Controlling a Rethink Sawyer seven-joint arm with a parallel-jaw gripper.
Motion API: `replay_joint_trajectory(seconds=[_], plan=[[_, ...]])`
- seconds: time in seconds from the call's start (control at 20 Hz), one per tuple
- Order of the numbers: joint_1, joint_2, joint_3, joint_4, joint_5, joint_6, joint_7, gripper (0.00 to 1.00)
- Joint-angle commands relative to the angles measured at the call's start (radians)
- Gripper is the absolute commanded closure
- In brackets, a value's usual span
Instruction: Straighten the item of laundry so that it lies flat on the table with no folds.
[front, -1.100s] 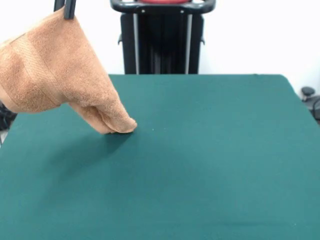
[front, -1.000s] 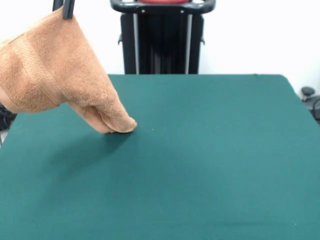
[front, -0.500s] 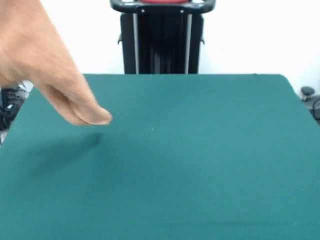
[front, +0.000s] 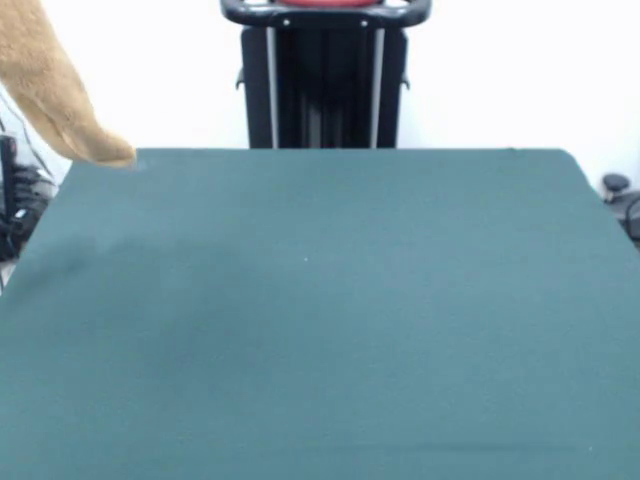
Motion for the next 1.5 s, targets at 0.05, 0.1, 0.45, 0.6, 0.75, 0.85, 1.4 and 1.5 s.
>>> replay_joint_trajectory(seconds=[0.05,0.1,0.45,0.6,0.75,0.85,1.4,1.5], plan=[[0.037,-0.026,0.088,0.002,0.006,0.147,-0.296,1.0],[0.043,-0.02,0.085,0.009,-0.008,0.126,-0.279,1.0],[0.082,0.031,0.06,0.075,-0.067,-0.007,-0.151,1.0],[0.105,0.05,0.045,0.087,-0.102,-0.039,-0.097,1.0],[0.145,0.07,0.024,0.085,-0.159,-0.05,-0.026,1.0],[0.176,0.091,0.007,0.083,-0.201,-0.057,0.028,1.0],[0.425,0.236,-0.155,0.043,-0.402,-0.044,0.404,1.0],[0.47,0.262,-0.185,0.039,-0.414,-0.055,0.456,1.0]])
